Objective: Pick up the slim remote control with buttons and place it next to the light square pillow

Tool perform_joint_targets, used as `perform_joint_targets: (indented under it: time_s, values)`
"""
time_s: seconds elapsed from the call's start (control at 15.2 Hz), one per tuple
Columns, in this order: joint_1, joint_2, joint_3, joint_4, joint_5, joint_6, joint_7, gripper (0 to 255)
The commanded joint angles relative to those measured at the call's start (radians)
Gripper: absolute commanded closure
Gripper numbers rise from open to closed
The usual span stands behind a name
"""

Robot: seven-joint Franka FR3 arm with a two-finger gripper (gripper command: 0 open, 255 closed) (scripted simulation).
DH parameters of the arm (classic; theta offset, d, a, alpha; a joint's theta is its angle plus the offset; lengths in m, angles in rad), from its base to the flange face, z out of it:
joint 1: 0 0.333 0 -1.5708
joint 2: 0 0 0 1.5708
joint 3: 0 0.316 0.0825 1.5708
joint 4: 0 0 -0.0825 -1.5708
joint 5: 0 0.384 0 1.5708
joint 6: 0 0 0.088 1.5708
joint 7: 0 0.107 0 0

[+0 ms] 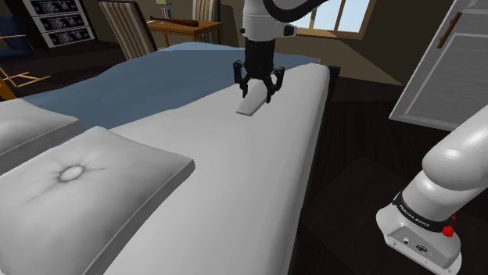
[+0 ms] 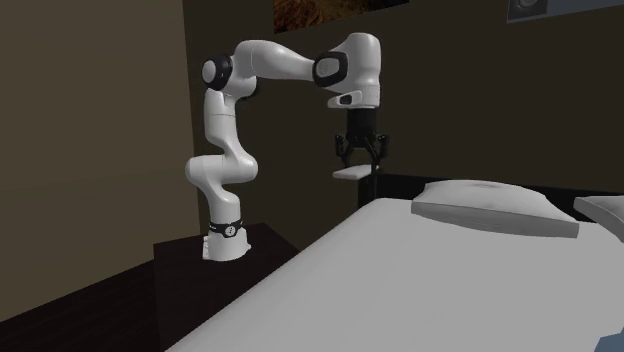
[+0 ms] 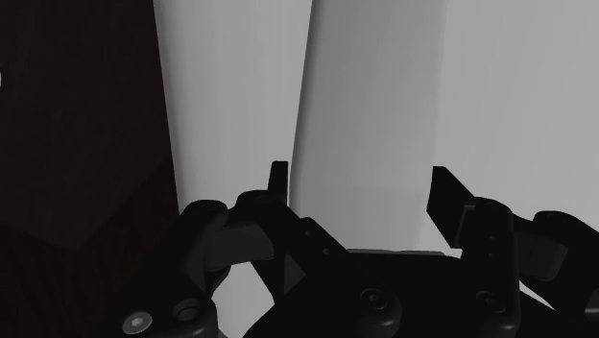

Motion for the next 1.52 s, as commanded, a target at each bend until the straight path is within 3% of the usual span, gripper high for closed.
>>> perform_joint_targets:
  time_s: [0.0, 0.2, 0.46, 0.79, 0.99, 1.45]
  values:
    - [0.014, 0.076, 0.04, 0.069, -0.049, -0.009, 0.073, 255]
    - [0.058, 0.211, 0.088, 0.19, -0.147, -0.034, 0.186, 255]
    - [0.173, 0.404, 0.107, 0.383, -0.288, -0.096, 0.32, 255]
    - [0.383, 0.645, 0.072, 0.699, -0.44, -0.219, 0.426, 255]
    - [0.551, 0.813, 0.028, 0.982, -0.523, -0.331, 0.445, 255]
    - [0.498, 0.786, 0.034, 0.828, -0.51, -0.216, 0.463, 255]
